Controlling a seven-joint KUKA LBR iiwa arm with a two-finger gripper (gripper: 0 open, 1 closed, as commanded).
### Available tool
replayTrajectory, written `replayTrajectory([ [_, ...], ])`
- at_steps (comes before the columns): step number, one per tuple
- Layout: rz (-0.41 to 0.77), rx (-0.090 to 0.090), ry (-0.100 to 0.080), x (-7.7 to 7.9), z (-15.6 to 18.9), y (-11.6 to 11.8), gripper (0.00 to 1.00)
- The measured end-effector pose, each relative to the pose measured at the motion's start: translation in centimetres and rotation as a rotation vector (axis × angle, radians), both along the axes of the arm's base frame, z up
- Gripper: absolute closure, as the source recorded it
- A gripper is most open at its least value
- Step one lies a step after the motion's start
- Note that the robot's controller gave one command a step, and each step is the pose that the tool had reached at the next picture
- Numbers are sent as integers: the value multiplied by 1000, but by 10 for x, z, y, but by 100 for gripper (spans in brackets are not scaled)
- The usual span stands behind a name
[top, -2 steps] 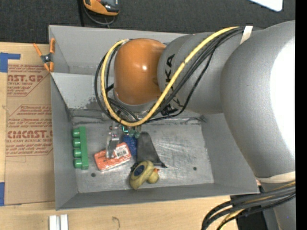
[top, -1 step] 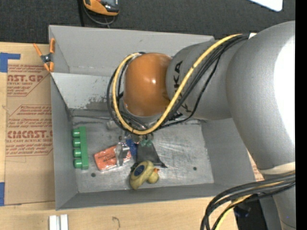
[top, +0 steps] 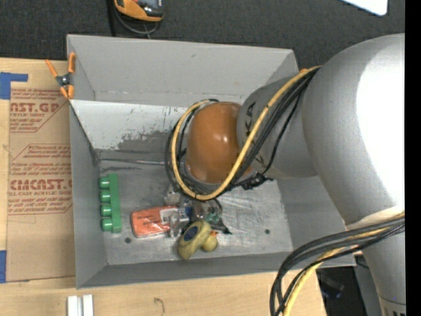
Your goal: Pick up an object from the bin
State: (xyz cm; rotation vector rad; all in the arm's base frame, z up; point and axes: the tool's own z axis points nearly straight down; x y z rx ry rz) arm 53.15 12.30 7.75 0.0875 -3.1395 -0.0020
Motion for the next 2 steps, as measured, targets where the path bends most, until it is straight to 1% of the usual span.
replayTrajectory([
  [1, 0, 0, 0, 0, 0, 0, 100],
  [2, 106, 0, -7, 14, 167, 19, 100],
])
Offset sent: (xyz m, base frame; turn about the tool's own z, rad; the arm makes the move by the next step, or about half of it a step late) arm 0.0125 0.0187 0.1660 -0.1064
